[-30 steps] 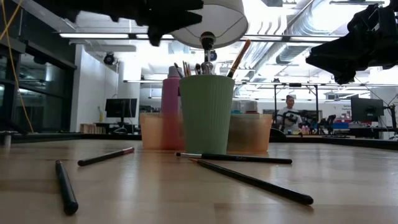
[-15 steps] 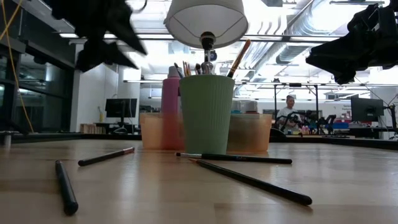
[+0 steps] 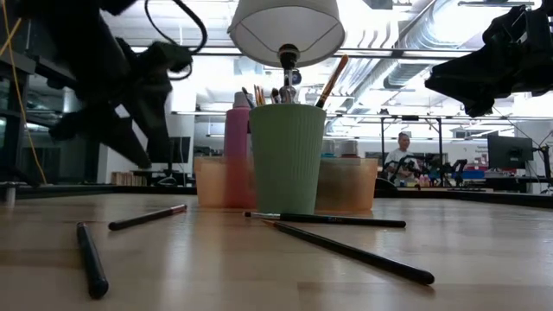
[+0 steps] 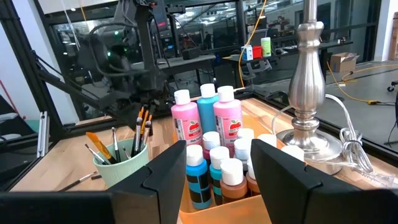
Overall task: Pick & Place Paint Supplies
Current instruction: Put the gray paintbrushes into the green cup
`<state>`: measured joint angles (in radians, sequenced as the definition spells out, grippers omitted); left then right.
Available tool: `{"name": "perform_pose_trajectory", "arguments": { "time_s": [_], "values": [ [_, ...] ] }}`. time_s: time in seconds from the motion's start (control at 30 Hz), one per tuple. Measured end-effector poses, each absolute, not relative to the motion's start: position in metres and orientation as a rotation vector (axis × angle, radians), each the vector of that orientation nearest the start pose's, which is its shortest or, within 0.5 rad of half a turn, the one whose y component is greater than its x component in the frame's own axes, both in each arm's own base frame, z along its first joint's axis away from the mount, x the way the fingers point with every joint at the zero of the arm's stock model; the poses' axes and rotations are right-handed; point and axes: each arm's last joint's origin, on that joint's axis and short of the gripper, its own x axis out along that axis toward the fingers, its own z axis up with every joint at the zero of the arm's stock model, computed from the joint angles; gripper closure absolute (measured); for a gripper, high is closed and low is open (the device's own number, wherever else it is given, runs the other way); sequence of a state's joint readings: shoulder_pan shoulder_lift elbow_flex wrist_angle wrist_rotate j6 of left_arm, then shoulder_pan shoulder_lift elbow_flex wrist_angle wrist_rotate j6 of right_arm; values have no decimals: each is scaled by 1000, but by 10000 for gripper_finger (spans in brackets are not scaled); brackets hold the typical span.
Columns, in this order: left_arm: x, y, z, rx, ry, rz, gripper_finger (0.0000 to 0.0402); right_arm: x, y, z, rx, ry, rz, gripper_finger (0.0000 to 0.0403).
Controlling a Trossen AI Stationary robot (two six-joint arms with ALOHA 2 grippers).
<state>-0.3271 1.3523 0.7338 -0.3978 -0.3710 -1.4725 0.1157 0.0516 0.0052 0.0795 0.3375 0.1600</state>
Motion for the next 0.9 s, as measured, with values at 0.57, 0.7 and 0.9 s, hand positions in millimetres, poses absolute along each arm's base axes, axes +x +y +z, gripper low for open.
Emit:
{"name": "perform_pose_trajectory", "arguments": {
  "time_s": [0.57,0.7,0.9],
  "values": [
    [268,-58,147,-1086,752,761,243,99,2,169,167,-50,-219,229],
    [272,-55,143,-1083,760,783,243,99,2,169,167,-50,-219,229],
    [277,-52,143,-1088,767,796,243,99,2,169,167,-50,-219,229]
  ]
}}
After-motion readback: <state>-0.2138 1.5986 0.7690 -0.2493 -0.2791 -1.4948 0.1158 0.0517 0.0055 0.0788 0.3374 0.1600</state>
